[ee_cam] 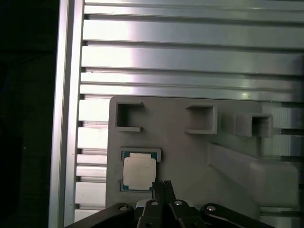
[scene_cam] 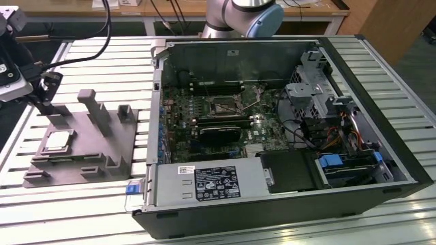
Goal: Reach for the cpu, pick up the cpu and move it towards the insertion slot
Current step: 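Pick up the cpu and move it towards the insertion slot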
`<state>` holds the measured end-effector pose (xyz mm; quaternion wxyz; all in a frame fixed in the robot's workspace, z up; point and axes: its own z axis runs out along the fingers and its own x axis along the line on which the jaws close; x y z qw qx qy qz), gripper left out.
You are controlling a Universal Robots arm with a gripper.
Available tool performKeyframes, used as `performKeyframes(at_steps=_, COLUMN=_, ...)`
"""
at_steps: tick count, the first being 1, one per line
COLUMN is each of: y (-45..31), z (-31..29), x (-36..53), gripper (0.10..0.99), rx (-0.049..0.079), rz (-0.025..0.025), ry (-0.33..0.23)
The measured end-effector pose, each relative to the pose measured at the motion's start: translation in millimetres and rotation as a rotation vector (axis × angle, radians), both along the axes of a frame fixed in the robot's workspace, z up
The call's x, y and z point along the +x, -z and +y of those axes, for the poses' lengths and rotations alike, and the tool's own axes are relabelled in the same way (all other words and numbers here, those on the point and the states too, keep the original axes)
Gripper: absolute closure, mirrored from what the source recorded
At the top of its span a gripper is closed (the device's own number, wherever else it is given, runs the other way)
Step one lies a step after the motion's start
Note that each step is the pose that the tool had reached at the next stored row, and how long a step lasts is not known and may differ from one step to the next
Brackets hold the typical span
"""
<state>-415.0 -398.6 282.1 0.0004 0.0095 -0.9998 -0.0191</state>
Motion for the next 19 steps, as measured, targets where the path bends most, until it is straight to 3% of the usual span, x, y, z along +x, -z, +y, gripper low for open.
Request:
performKeyframes(at_steps=11, y=19.9, z=-0.6, x=-4.4, gripper=0.980, rx=0.000, rz=0.0001, ry=0.000)
performKeyframes(at_steps=19, y=32.6, z=-1.7, x=-17.5, gripper=0.980, rx=0.000, rz=0.0001, ry=0.005)
